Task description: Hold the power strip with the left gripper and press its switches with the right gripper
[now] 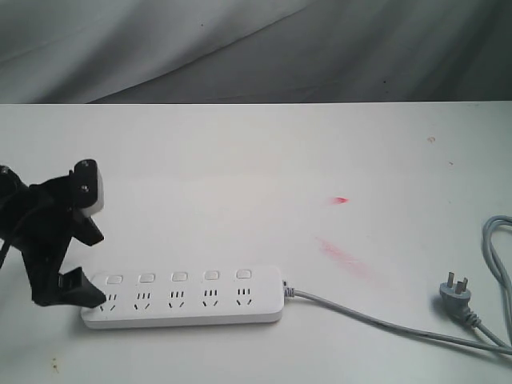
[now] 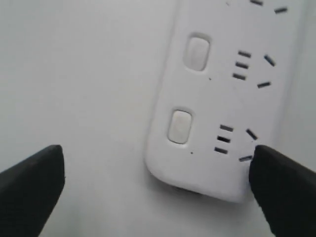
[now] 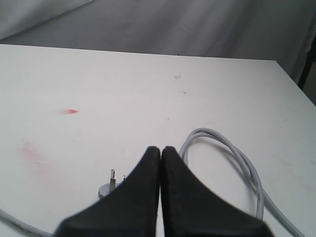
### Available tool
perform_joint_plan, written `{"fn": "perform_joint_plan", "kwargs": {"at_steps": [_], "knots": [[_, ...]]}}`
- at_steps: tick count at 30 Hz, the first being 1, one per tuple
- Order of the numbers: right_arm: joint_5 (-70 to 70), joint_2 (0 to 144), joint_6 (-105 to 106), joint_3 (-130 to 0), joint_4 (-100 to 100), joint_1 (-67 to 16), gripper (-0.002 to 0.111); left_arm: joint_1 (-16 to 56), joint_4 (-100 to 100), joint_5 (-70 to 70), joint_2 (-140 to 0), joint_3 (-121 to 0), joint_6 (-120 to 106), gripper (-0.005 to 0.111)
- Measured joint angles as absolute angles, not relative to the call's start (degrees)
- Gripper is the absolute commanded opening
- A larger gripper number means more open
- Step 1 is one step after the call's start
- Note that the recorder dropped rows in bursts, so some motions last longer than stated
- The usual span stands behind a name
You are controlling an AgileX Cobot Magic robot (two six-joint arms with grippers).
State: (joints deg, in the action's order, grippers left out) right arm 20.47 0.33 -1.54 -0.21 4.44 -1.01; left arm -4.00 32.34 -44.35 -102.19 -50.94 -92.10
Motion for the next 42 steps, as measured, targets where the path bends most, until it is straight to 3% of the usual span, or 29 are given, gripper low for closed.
{"fn": "perform_joint_plan", "kwargs": {"at_steps": [3,9,18,26,42], "knots": [[20.5,0.3,-1.5,-0.2,4.4,-1.0,0.0,-4.0,31.1,-47.0,-99.8,-54.0,-86.8,0.069],[20.5,0.3,-1.5,-0.2,4.4,-1.0,0.0,-4.0,30.8,-52.7,-91.3,-60.9,-80.8,0.002],[20.5,0.3,-1.5,-0.2,4.4,-1.0,0.0,-4.0,35.4,-52.4,-74.1,-67.5,-68.4,0.0],[20.5,0.3,-1.5,-0.2,4.4,-1.0,0.0,-4.0,56.2,-51.6,-62.9,-68.0,-59.5,0.0],[20.5,0.3,-1.5,-0.2,4.4,-1.0,0.0,-4.0,58.8,-51.3,-54.2,-68.0,-59.2,0.0]]}}
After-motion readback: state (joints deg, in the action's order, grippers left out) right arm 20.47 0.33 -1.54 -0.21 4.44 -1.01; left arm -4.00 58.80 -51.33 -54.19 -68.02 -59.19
